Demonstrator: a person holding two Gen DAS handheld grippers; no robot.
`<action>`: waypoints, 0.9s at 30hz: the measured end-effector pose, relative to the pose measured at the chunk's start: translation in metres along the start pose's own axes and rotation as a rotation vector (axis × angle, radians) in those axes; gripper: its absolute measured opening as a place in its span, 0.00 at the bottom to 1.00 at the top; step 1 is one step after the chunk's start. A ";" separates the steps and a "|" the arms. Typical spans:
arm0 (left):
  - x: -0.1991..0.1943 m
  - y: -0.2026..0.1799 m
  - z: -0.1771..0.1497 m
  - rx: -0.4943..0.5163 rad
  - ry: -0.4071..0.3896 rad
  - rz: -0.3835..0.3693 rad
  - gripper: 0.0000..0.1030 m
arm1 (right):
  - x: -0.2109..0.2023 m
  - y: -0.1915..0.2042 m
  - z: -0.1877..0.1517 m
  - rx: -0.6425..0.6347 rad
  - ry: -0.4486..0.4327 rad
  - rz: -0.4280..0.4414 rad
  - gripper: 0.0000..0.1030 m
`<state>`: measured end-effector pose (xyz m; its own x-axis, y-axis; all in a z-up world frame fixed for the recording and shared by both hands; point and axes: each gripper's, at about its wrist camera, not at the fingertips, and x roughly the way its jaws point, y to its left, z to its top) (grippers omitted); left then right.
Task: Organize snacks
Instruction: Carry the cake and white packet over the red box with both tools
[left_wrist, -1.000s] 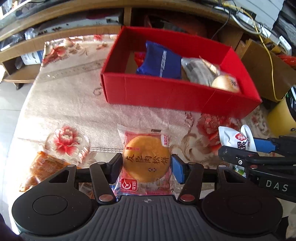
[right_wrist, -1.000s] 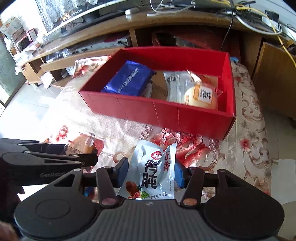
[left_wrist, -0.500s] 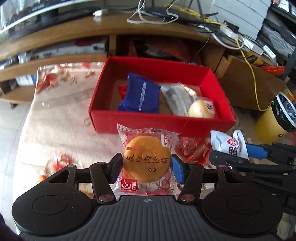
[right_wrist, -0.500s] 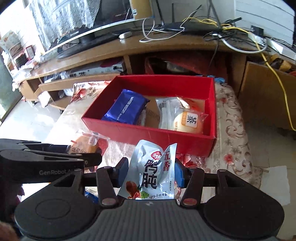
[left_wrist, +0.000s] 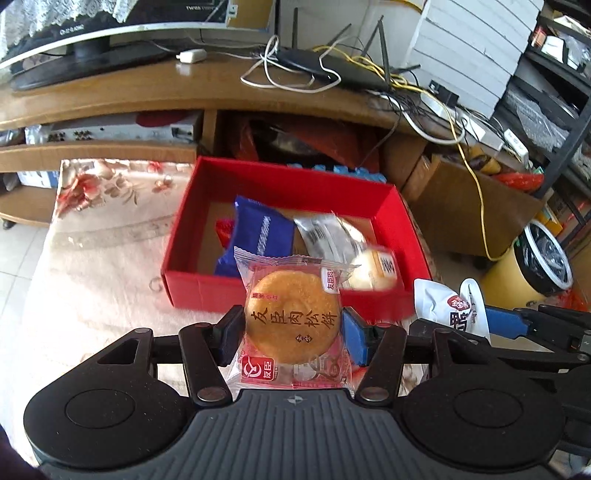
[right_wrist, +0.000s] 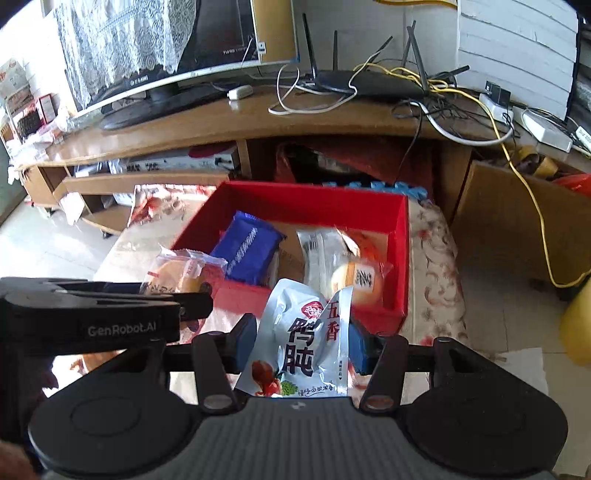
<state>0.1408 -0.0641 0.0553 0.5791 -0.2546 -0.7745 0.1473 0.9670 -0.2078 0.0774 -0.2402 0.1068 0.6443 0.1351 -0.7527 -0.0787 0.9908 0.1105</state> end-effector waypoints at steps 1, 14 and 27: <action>0.001 0.001 0.003 -0.002 -0.005 0.006 0.61 | 0.002 0.000 0.002 0.005 -0.006 0.003 0.46; 0.034 0.003 0.049 0.014 -0.052 0.060 0.60 | 0.054 -0.022 0.044 0.078 -0.023 0.060 0.46; 0.070 0.008 0.071 0.018 -0.043 0.094 0.60 | 0.093 -0.032 0.064 0.081 -0.003 0.047 0.46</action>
<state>0.2388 -0.0736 0.0420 0.6249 -0.1630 -0.7635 0.1048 0.9866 -0.1249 0.1882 -0.2602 0.0750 0.6436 0.1811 -0.7436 -0.0467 0.9791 0.1979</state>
